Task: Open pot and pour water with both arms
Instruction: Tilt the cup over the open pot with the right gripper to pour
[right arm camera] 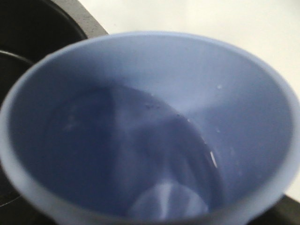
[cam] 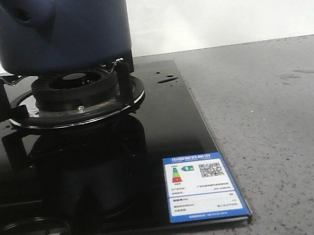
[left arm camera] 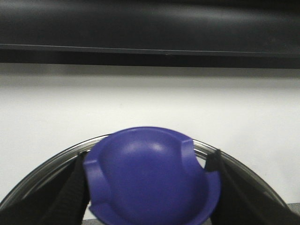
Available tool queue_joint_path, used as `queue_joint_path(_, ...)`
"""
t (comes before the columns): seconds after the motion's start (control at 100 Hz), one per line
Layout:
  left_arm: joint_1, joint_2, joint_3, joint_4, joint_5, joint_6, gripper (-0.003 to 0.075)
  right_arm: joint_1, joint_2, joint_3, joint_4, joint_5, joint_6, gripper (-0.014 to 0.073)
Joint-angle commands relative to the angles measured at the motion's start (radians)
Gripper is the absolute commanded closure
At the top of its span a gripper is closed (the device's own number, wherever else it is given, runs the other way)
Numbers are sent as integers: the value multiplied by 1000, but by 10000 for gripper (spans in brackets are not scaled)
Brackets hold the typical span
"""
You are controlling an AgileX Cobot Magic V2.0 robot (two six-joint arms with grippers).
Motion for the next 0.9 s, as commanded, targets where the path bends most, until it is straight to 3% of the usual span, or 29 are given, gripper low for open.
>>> queue_joint_path(0.0,4,-25,-35,5,-104,-5,380,18,-23,-76,-63,-46,-8,249)
queue_joint_path(0.43,4,-25,-35,5,-104,-5,380,129,60,-182,-362,80,-10,249)
queue_joint_path(0.89,4,-25,-35,5,-104,-5,380,151,88,-181,-594,111,-10,249)
